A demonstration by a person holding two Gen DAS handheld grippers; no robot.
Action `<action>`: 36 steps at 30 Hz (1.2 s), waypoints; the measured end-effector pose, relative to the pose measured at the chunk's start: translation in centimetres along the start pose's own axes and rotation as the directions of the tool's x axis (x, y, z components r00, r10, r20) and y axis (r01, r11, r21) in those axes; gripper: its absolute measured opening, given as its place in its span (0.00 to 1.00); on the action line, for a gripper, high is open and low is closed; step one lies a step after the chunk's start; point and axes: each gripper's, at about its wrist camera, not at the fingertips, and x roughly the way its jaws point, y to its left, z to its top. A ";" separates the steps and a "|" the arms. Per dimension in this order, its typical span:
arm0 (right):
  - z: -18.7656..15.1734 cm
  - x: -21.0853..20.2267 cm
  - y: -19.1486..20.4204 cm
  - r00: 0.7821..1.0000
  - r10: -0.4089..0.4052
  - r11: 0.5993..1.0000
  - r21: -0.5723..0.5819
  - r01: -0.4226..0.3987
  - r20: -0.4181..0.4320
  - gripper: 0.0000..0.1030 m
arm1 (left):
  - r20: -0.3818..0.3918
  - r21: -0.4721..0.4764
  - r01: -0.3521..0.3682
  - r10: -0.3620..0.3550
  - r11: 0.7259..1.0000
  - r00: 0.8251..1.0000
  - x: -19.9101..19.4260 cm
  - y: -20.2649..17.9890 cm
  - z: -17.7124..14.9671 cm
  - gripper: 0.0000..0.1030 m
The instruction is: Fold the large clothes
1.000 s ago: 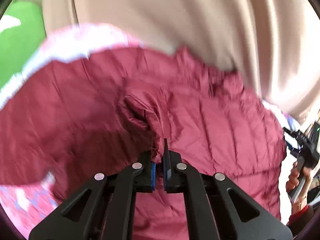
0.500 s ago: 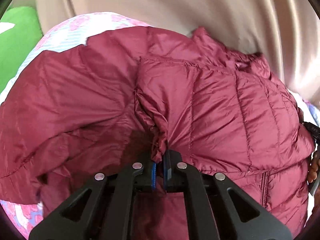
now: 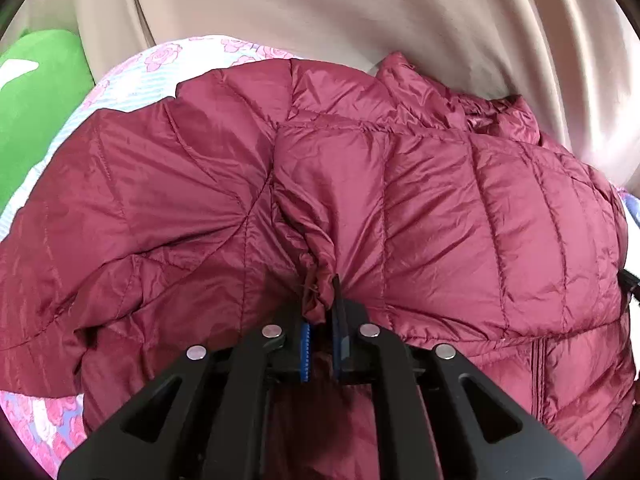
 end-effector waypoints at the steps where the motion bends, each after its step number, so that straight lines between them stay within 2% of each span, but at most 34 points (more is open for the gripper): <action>1: 0.1 -1.1 0.0 1.000 0.013 1.000 0.029 -0.013 0.012 0.23 | 0.001 0.001 -0.004 0.004 1.000 1.000 0.0 0.0 0.0 0.07; 3: -0.2 -2.4 0.6 0.997 0.058 0.998 0.025 -0.060 0.048 0.23 | 0.001 -0.006 -0.001 0.001 1.000 1.000 0.0 0.2 0.1 0.07; 4: -0.5 -2.5 0.8 0.997 0.054 0.998 0.012 -0.055 0.055 0.22 | 0.001 -0.012 0.001 -0.001 1.000 1.000 0.0 0.3 0.1 0.07; 5: -1.1 -1.6 1.3 0.999 0.012 1.000 -0.022 -0.011 0.041 0.22 | 0.003 -0.018 0.002 -0.002 1.000 1.000 -0.2 0.4 -0.1 0.08; 6: -1.8 0.1 1.3 0.999 -0.032 0.998 -0.055 0.032 0.001 0.20 | 0.006 -0.023 0.006 -0.006 1.000 1.000 -0.3 0.6 -0.1 0.13; 7: -2.6 1.6 1.0 0.999 -0.031 0.998 -0.059 0.029 -0.022 0.20 | 0.012 -0.031 0.005 -0.005 1.000 1.000 -0.5 0.7 -0.2 0.16; 9: -2.4 0.4 -0.4 1.000 -0.006 1.000 -0.002 0.006 -0.023 0.20 | 0.022 -0.050 -0.001 0.002 0.999 1.000 -0.5 1.0 0.1 0.23; 11: -2.8 -0.9 -1.1 0.999 0.029 0.996 0.084 -0.026 -0.029 0.22 | 0.075 -0.095 -0.004 0.011 0.995 0.997 -1.8 1.8 -0.2 0.25; 13: -3.6 -2.5 -0.8 0.998 0.053 0.994 0.100 -0.050 -0.025 0.22 | 0.157 -0.138 0.001 0.020 0.990 0.987 -4.5 2.9 -1.0 0.34; 15: -5.1 -5.2 0.0 0.997 0.070 0.995 0.072 -0.069 -0.009 0.27 | 0.175 -0.146 0.014 0.012 0.989 0.985 -6.6 3.6 -1.9 0.49; 16: -5.9 -6.1 0.3 0.997 0.072 0.996 0.055 -0.071 -0.006 0.27 | 0.173 -0.140 0.030 -0.005 0.990 0.985 -7.7 3.9 -2.5 0.49; 17: -7.2 -7.4 0.8 0.997 0.075 0.997 0.031 -0.075 -0.004 0.28 | 0.163 -0.118 0.047 -0.027 0.992 0.986 -9.3 4.2 -3.7 0.49; 19: -9.7 -9.0 1.0 0.998 0.069 0.998 0.006 -0.069 -0.002 0.33 | 0.143 -0.086 0.039 -0.026 0.996 0.989 -11.0 4.5 -5.6 0.52; 20: -10.9 -9.4 1.1 0.998 0.056 0.998 -0.004 -0.056 -0.010 0.33 | 0.121 -0.076 0.029 -0.019 0.997 0.992 -11.8 4.9 -7.0 0.56; 23: -13.5 -9.7 0.1 0.999 0.030 1.000 -0.007 -0.031 -0.043 0.35 | 0.068 -0.109 0.068 -0.061 0.992 0.996 -13.3 6.7 -10.2 0.57; 25: -14.8 -10.3 -0.2 0.998 0.022 1.000 0.006 -0.022 -0.053 0.36 | 0.009 -0.153 0.098 -0.097 0.983 0.995 -12.9 7.6 -12.2 0.57; 27: -15.2 -10.4 -0.2 0.997 -0.018 1.000 0.001 0.018 -0.077 0.37 | -0.024 -0.181 0.103 -0.110 0.978 0.994 -13.1 7.9 -13.0 0.57; 32: -17.6 -12.2 -0.4 0.994 -0.055 0.998 -0.029 0.052 -0.092 0.39 | -0.064 -0.085 0.060 -0.066 0.995 0.996 -14.7 6.0 -15.0 0.57; 36: -19.7 -14.2 -0.7 0.993 -0.077 0.996 -0.046 0.073 -0.085 0.40 | -0.061 -0.083 0.066 -0.071 0.994 0.996 -15.3 5.4 -15.0 0.58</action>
